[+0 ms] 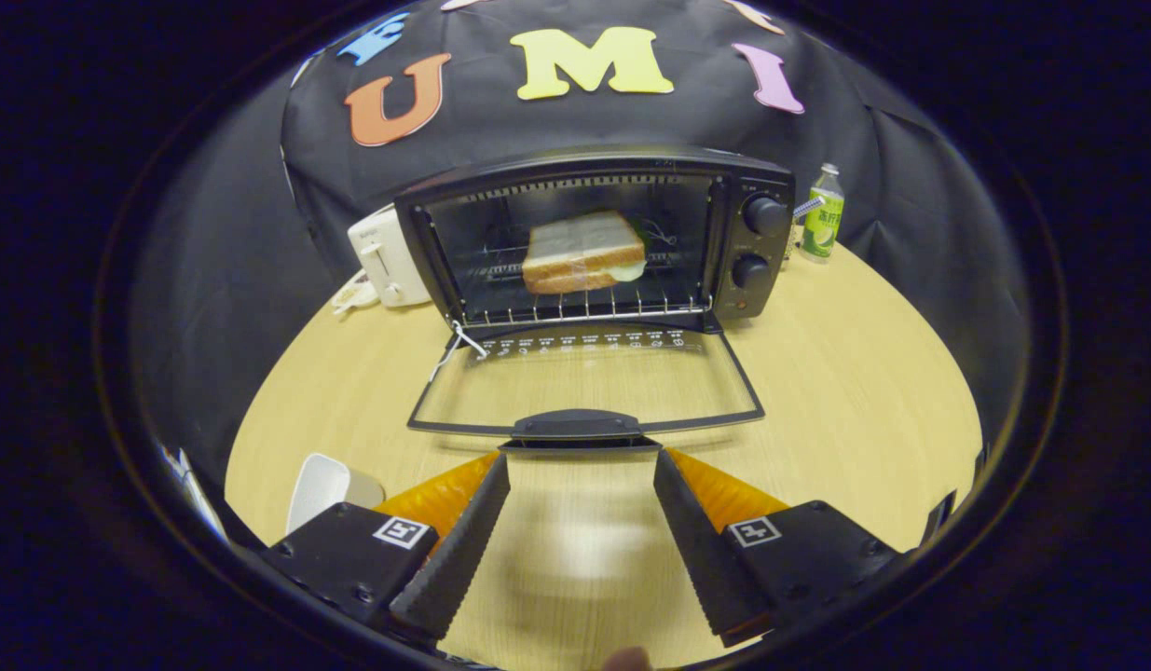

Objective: Open the toaster oven, put the food inside, and close the toaster oven door.

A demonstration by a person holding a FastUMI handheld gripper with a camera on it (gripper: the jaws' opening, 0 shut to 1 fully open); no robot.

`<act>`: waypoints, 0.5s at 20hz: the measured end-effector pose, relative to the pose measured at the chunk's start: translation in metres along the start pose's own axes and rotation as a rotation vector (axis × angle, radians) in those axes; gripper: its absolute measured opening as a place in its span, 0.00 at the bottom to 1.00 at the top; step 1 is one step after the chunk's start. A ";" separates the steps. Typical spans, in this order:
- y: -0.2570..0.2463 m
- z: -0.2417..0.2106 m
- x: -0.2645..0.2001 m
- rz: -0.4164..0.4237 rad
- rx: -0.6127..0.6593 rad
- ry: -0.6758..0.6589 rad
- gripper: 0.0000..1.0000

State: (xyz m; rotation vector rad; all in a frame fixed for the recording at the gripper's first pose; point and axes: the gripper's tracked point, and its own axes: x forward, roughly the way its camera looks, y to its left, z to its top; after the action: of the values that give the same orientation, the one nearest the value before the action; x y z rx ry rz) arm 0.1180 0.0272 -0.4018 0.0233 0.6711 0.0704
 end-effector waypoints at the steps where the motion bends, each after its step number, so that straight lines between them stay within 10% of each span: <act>1: -0.002 -0.003 0.006 -0.007 0.001 0.005 1.00; 10: -0.008 -0.021 0.039 -0.041 0.020 0.044 1.00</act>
State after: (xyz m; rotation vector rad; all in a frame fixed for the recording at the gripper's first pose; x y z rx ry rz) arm 0.1354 0.0215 -0.4428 0.0268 0.7157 0.0250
